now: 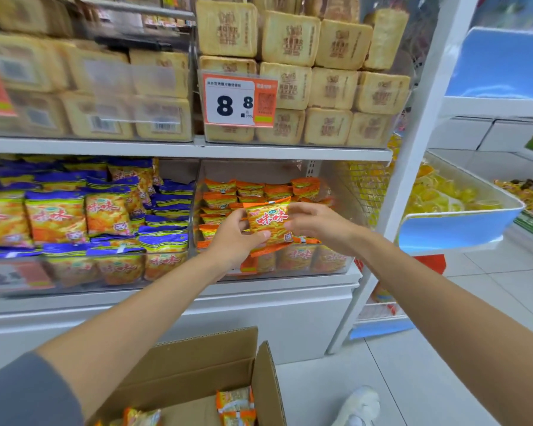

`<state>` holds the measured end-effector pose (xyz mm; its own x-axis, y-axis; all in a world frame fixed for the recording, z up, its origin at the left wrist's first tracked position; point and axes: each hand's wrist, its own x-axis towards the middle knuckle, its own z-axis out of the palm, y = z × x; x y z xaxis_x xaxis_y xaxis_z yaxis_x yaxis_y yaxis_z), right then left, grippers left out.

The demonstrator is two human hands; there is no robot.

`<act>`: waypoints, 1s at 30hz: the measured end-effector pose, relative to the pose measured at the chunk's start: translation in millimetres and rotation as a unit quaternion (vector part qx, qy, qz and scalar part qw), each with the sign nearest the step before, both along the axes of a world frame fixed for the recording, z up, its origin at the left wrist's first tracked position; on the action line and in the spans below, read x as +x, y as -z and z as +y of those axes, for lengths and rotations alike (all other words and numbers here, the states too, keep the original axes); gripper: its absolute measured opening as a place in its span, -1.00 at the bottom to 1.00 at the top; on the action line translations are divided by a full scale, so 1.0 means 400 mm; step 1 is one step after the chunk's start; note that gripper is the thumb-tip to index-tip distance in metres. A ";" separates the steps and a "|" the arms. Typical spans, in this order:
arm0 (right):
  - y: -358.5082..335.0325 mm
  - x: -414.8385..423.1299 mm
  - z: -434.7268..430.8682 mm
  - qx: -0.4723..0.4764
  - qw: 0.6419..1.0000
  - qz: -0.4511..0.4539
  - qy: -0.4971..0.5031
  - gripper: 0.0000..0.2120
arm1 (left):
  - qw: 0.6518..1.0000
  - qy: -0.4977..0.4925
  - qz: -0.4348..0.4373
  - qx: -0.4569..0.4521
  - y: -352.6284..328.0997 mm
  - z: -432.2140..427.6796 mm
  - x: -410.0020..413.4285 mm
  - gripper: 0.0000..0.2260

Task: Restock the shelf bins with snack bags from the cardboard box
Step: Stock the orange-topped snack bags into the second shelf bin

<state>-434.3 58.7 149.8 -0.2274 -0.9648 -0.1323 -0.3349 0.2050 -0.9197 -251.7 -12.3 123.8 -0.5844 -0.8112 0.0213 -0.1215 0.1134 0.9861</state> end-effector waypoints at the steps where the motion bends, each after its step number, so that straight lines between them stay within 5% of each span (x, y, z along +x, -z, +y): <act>1: 0.004 0.026 -0.011 0.003 1.000 0.013 -0.001 -0.49 | 1.000 0.004 -0.008 -0.015 -0.007 -0.003 0.002 -0.55; 7: 0.003 0.098 -0.081 -0.019 0.994 0.046 0.094 -0.21 | 0.950 -0.144 -0.120 -0.248 -0.047 -0.103 0.114 -0.67; 14: 0.043 0.136 -0.270 -0.146 0.974 0.066 0.162 -0.66 | 0.977 -0.137 -0.078 -0.143 -0.001 -0.290 0.158 -0.73; 30: 0.147 0.104 -0.622 -0.175 0.943 0.210 0.192 -0.57 | 0.989 -0.073 0.041 -0.122 0.071 -0.359 0.132 -0.81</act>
<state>-392.9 -190.2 91.2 -0.5293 -0.7688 0.3588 -0.6482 0.0935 -0.7557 -198.9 -155.9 95.5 -0.4497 -0.8515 0.2698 -0.0746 0.3368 0.9386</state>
